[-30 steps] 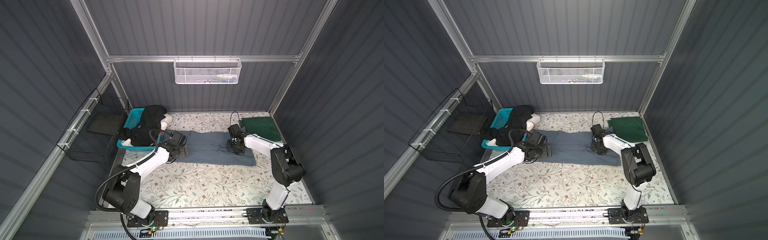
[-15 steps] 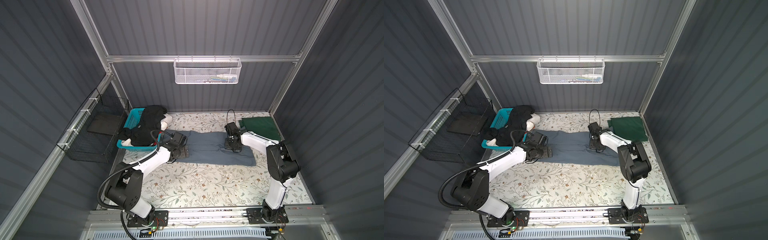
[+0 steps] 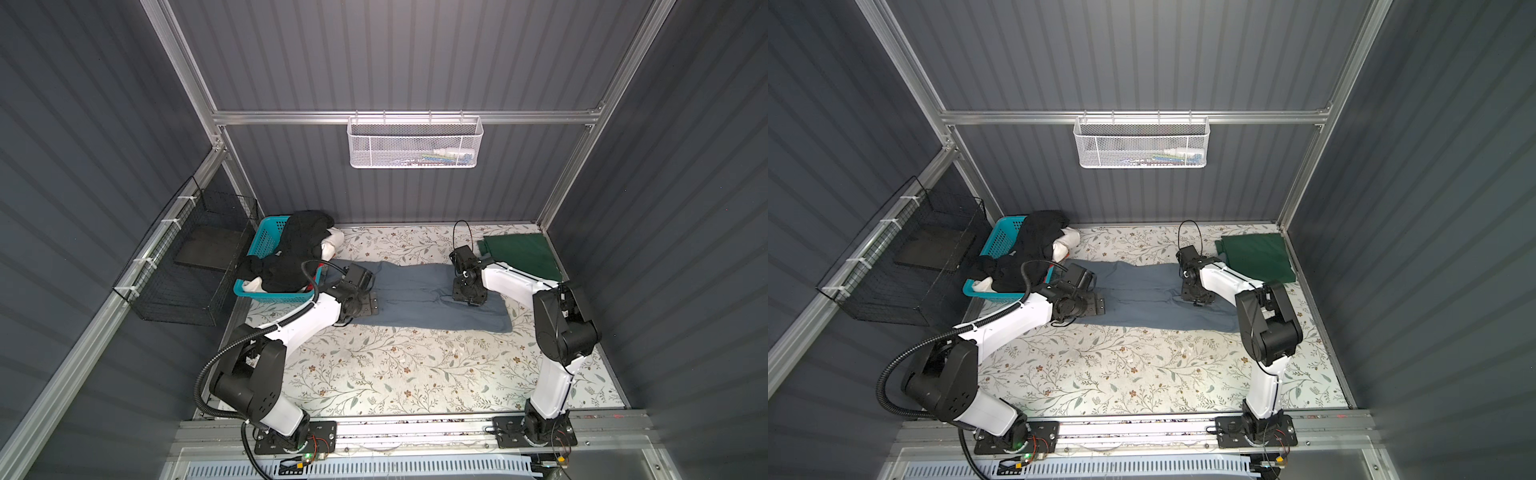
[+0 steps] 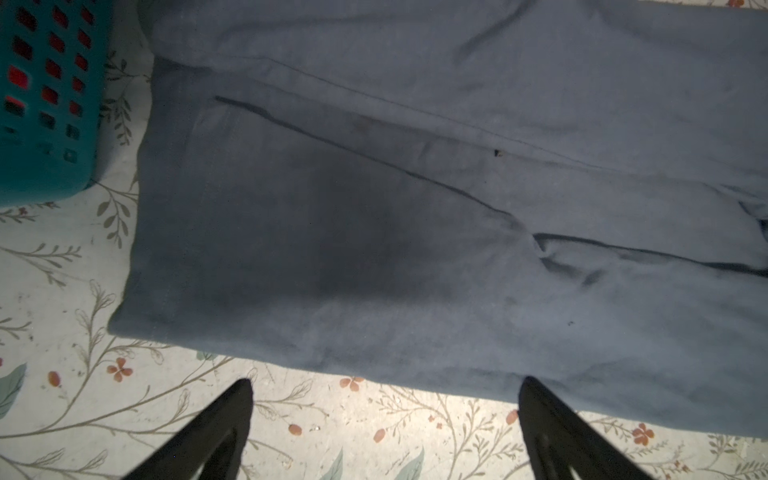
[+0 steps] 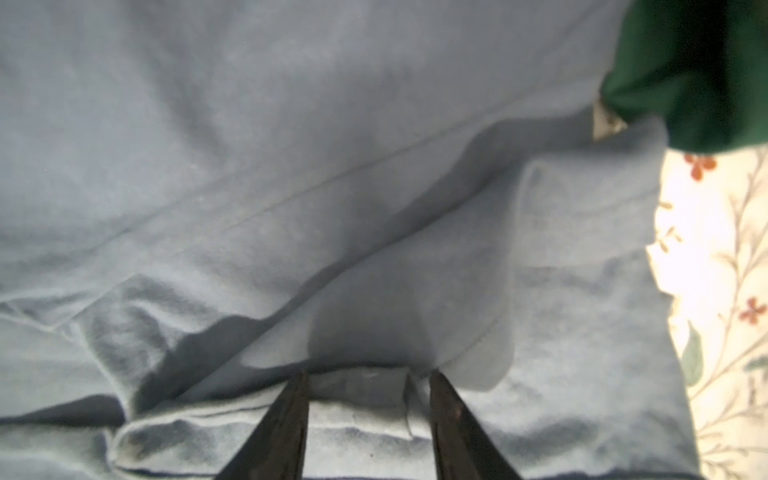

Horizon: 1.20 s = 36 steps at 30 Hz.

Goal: Fold and stack the t-shirts

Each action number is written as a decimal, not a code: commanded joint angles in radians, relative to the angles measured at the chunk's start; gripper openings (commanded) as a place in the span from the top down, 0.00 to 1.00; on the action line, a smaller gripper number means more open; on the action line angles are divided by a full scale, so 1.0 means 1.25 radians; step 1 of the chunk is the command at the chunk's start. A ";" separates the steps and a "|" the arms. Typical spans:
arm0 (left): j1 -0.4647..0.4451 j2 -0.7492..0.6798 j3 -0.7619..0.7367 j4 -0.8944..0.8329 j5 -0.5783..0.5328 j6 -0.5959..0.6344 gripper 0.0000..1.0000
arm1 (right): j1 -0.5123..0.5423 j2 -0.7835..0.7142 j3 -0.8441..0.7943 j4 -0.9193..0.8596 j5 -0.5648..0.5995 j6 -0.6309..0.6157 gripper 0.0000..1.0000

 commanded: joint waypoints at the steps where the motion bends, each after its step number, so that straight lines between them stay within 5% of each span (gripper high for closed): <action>1: -0.001 -0.007 0.007 -0.001 0.007 0.012 0.00 | 0.003 -0.003 -0.007 -0.038 0.015 0.016 0.51; 5: -0.002 -0.008 0.004 0.004 0.009 0.011 0.00 | 0.004 -0.010 -0.034 -0.020 0.000 0.019 0.52; 16: -0.001 -0.007 0.002 0.005 0.012 0.006 0.00 | 0.004 -0.023 -0.043 0.045 -0.036 -0.007 0.99; 36: 0.000 0.008 0.021 -0.008 0.003 0.010 0.00 | 0.012 0.183 0.273 -0.078 0.030 -0.171 1.00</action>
